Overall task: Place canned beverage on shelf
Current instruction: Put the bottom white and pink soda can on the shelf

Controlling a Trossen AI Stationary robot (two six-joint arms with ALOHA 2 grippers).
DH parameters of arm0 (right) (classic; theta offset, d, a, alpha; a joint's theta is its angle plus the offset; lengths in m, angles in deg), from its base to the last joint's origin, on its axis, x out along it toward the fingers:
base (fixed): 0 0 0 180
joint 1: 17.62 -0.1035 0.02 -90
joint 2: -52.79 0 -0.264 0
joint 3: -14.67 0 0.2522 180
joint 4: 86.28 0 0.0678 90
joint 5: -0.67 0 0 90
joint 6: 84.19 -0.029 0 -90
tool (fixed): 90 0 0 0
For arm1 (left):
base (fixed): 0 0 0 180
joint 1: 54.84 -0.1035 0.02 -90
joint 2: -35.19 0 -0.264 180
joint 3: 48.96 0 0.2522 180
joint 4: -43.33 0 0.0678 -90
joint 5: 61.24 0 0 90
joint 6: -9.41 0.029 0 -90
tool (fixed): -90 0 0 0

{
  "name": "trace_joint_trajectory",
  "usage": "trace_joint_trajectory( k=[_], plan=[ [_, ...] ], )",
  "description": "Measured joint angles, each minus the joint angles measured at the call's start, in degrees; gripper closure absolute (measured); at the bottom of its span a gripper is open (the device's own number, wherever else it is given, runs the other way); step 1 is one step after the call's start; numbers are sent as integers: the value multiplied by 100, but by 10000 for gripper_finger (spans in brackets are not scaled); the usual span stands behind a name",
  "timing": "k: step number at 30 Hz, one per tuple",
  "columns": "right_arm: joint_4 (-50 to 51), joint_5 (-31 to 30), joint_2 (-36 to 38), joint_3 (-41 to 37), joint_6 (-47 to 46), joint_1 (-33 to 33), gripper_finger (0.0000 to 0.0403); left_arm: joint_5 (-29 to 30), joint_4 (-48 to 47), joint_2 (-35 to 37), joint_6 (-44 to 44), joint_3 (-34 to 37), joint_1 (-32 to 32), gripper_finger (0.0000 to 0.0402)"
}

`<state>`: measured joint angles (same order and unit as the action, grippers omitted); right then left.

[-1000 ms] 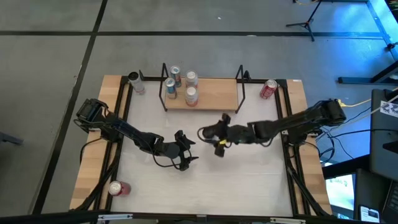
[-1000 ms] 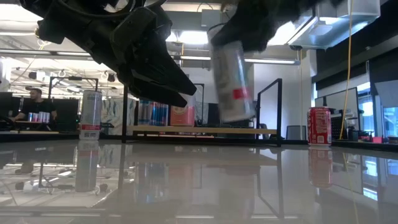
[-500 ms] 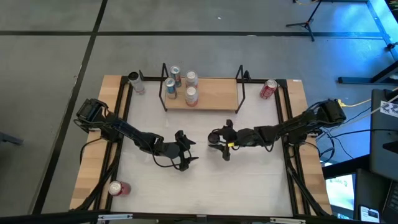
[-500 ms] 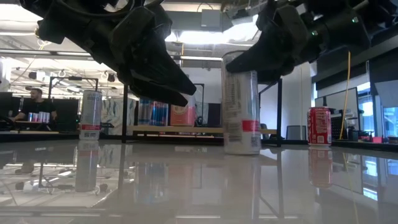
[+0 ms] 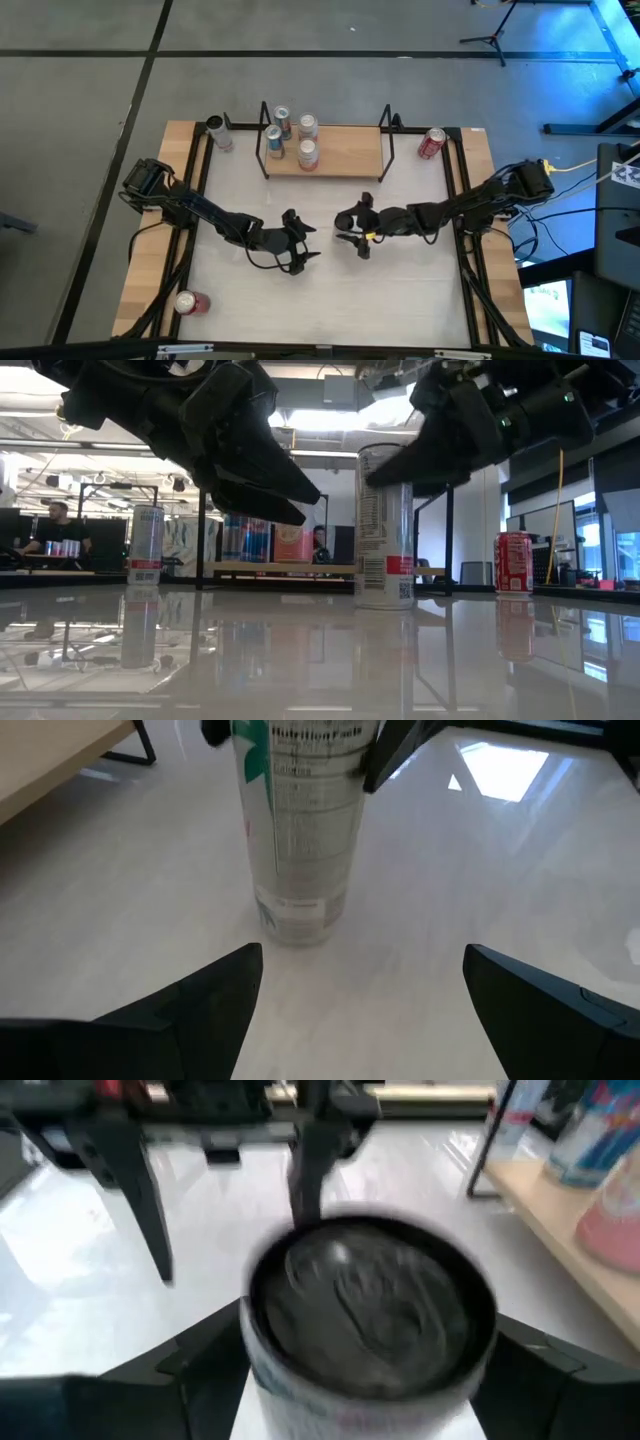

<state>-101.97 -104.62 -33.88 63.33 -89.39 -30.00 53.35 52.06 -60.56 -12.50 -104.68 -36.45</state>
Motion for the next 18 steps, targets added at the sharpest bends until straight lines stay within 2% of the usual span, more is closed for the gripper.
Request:
trace_joint_trajectory(
  k=[4,15,18],
  plan=[
    [242,27,144,148,128,-1,88,100,34,0,2,0,0,66],
    [2545,103,1318,821,199,-3,88,171,120,0,12,2,-30,66],
    [3560,102,1723,926,31,-3,88,174,180,-2,13,2,-79,66]
  ],
)
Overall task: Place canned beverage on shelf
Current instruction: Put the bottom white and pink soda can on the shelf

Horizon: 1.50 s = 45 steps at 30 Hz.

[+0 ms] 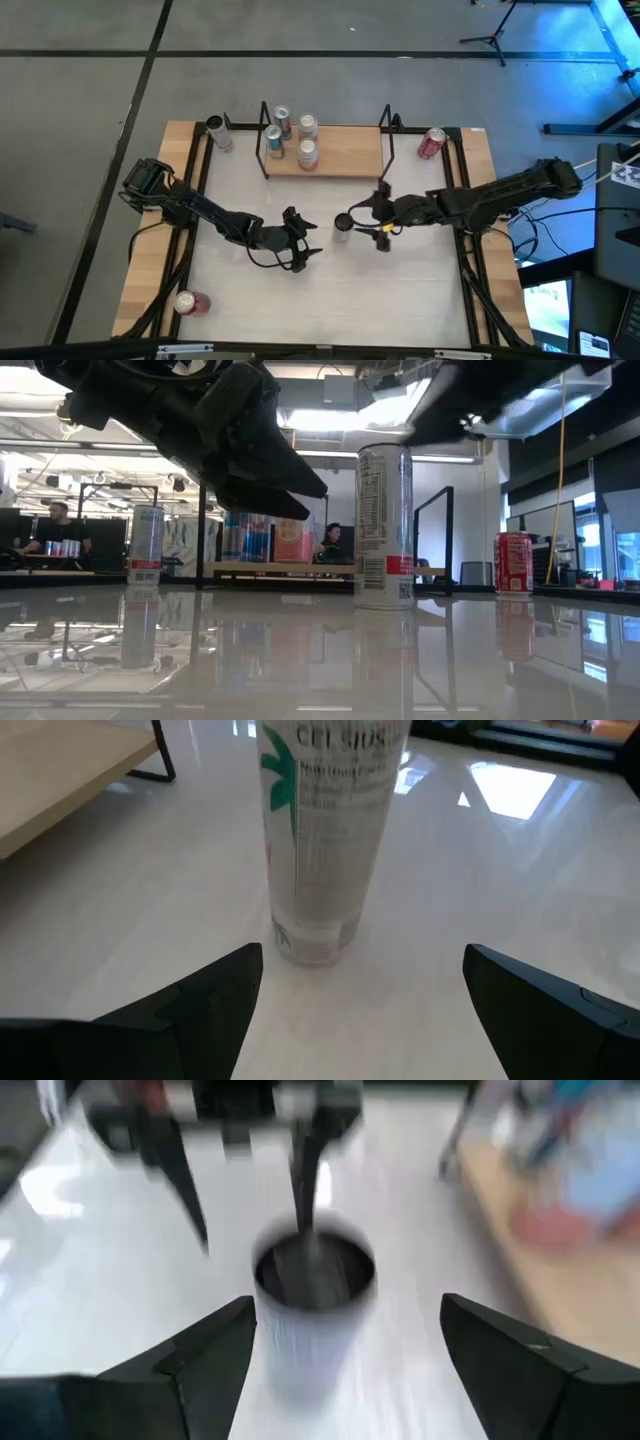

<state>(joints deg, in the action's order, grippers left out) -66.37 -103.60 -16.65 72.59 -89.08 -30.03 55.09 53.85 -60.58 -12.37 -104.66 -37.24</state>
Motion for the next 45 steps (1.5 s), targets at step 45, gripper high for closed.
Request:
trace_joint_trajectory(
  k=[45],
  plan=[
    [-2109,-1680,-1363,-1249,-1643,-382,89,1252,1836,-1193,-46,-76,-438,66]
  ],
)
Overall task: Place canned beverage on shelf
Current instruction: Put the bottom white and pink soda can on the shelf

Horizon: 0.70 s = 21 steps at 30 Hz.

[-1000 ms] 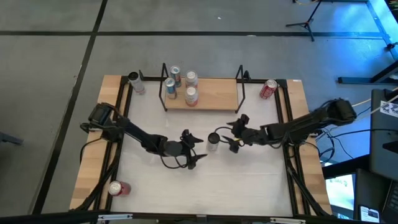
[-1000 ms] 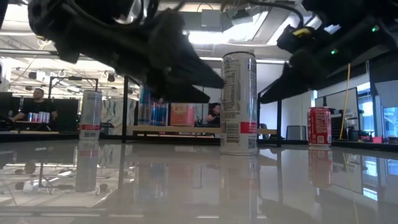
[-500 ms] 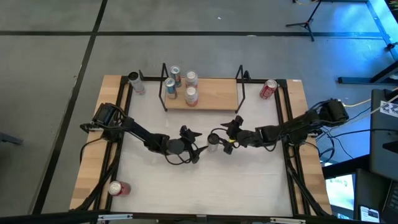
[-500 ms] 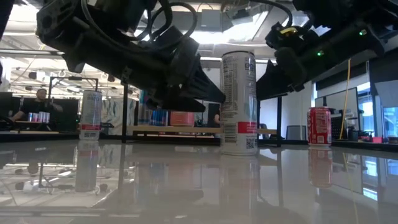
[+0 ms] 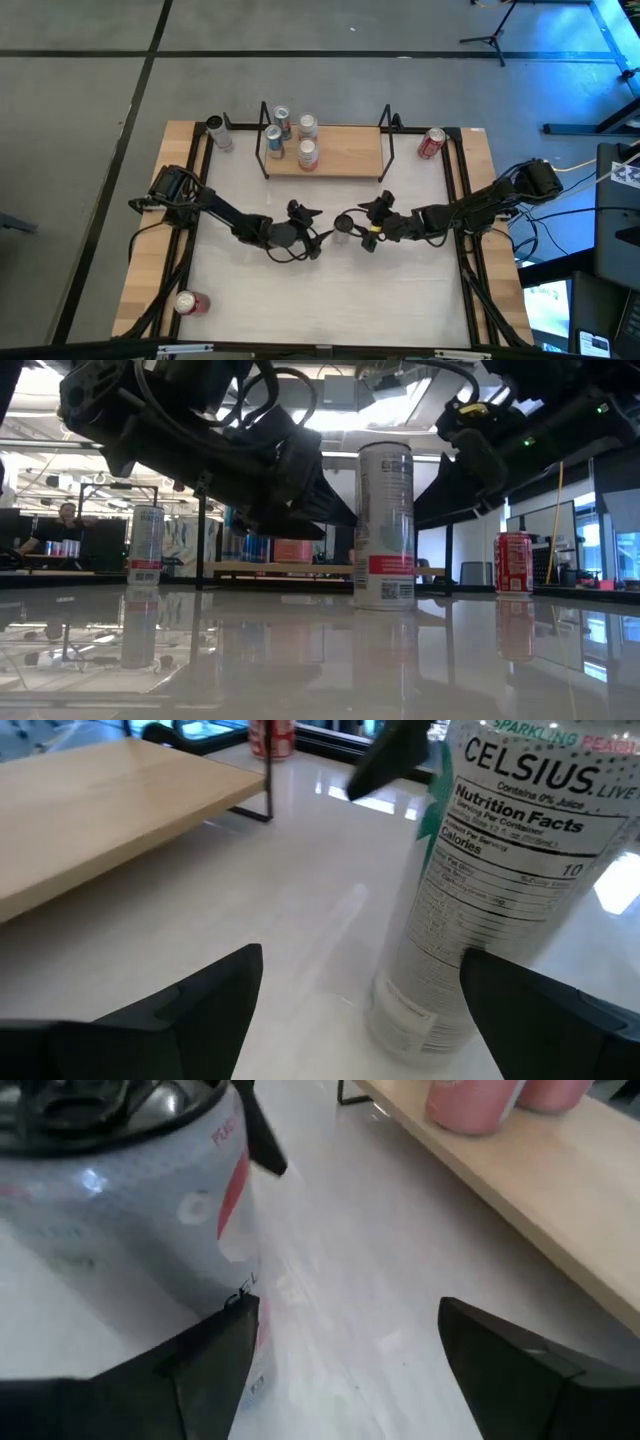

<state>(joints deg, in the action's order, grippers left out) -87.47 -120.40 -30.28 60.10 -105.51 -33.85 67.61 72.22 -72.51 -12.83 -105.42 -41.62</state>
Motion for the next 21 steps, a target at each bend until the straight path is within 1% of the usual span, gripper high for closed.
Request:
trace_joint_trajectory(
  k=[3,6,8,12,14,17,21],
  plan=[
    [86,128,-1,0,-131,-5,89,297,-31,0,-7,0,-23,66],
    [101,663,-38,4,-240,-15,88,466,-3,0,2,-16,-65,66],
    [81,852,-35,-5,-269,-20,88,469,5,9,4,-17,-89,66],
    [10,968,-29,1,-227,-12,88,259,-56,9,11,-17,-138,66],
    [52,940,-16,1,-120,-11,88,121,-174,38,21,-17,-142,66],
    [367,781,36,57,-47,-5,88,-58,-681,266,13,-13,-51,66],
    [938,343,52,198,-48,7,88,-94,-1442,583,-269,-13,207,66]
  ],
)
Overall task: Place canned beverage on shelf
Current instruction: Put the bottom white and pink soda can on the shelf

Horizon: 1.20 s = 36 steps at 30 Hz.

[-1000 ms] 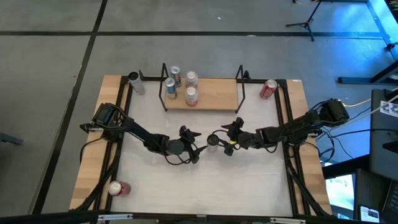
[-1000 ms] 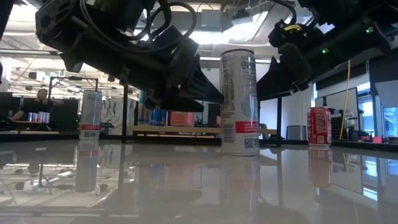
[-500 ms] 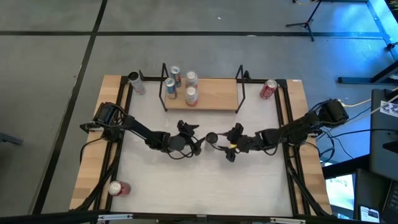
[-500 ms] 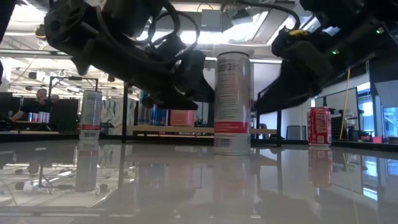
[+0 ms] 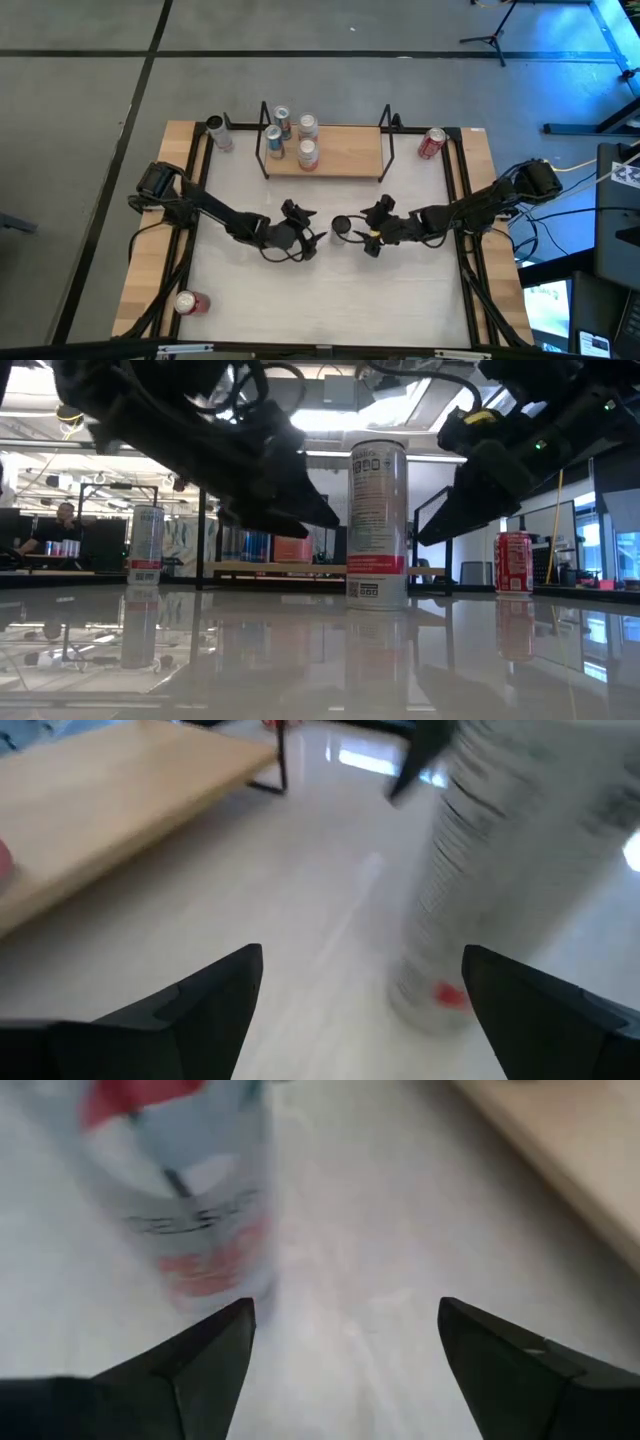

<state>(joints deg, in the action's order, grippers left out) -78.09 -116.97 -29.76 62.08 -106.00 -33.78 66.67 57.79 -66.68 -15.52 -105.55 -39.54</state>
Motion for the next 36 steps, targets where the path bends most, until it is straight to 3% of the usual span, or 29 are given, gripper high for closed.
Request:
trace_joint_trajectory(
  k=[7,16,36],
  plan=[
    [-345,-800,2,2,130,2,88,-388,382,-73,104,-4,469,66],
    [-1009,-728,-22,9,653,2,88,-159,1283,-515,104,0,228,66],
    [-437,429,-41,5,245,-11,88,166,648,-512,142,1,-104,66]
  ],
)
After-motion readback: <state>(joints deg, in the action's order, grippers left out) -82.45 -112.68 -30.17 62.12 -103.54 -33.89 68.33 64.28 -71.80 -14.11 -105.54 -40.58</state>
